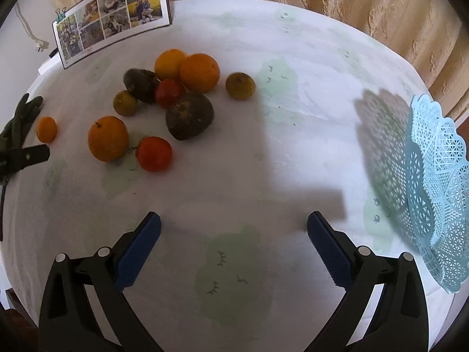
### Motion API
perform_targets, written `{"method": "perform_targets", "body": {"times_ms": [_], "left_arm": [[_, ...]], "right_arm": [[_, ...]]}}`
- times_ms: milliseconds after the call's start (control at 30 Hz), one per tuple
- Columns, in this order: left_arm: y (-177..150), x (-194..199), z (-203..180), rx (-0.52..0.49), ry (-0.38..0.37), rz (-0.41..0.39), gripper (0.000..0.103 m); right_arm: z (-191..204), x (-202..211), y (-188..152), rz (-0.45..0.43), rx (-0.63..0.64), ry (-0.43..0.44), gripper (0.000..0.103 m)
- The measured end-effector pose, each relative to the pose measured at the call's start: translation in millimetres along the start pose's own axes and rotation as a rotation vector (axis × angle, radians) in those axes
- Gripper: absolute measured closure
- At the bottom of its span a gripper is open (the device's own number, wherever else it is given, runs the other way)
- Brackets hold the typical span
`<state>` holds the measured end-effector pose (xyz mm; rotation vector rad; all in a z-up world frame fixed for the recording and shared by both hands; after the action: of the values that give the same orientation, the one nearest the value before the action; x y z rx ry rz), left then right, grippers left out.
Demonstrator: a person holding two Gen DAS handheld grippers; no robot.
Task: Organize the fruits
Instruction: 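Reach the left gripper to the large orange and close on it, then lift the orange with the left gripper while the right gripper grasps a red tomato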
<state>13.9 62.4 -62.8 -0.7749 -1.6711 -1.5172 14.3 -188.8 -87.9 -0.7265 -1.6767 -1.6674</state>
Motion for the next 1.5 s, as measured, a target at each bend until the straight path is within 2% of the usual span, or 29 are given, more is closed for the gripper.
{"method": "perform_targets", "body": {"times_ms": [67, 200, 267, 400, 500, 533, 567, 633, 667, 800, 1333, 1500], "left_arm": [[17, -8, 15, -0.002, -0.004, -0.004, 0.005], [34, -14, 11, -0.013, -0.017, -0.013, 0.012], [64, -45, -1, -0.012, -0.023, 0.001, 0.017], [72, -58, -3, -0.017, -0.040, 0.011, 0.026], [72, -62, -2, -0.022, -0.046, 0.015, 0.039], [72, -62, -2, -0.026, -0.043, 0.012, 0.040], [73, -62, -2, -0.029, -0.040, 0.007, 0.045], [73, -61, -1, -0.043, -0.040, -0.002, 0.052], [74, -60, -3, -0.040, -0.058, -0.005, 0.060], [72, -55, -4, -0.044, -0.075, -0.011, 0.061], [67, -30, -3, -0.088, -0.095, -0.016, 0.061], [70, -22, -10, -0.102, -0.107, -0.024, 0.061]], "right_arm": [[5, 3, 5, -0.013, -0.001, 0.010, 0.002], [11, 8, 15, -0.031, -0.015, 0.017, 0.002], [13, 10, 20, -0.041, -0.021, 0.025, 0.002], [17, 12, 27, -0.054, -0.028, 0.041, 0.002], [20, 13, 29, -0.065, -0.035, 0.054, 0.003], [22, 13, 30, -0.067, -0.035, 0.059, 0.005], [23, 13, 31, -0.068, -0.035, 0.065, 0.011], [25, 12, 32, -0.066, -0.037, 0.073, 0.015], [26, 12, 33, -0.066, -0.039, 0.079, 0.017], [32, 8, 36, -0.062, -0.038, 0.095, 0.024], [57, -20, 48, -0.034, 0.004, 0.150, 0.071], [44, 1, 50, -0.068, -0.044, 0.161, 0.074]]}}
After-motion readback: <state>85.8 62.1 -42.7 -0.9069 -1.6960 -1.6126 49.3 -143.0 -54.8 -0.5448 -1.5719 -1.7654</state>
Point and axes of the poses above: each gripper's, at about its wrist camera, not at the fingertips, and x roughly against the way its jaws point, z to its left, y to its top, the point moved 9 cm from there along -x, roughly the way its jaws point, and after that the axes turned 11 degrees about -z, right-handed, at the moved point
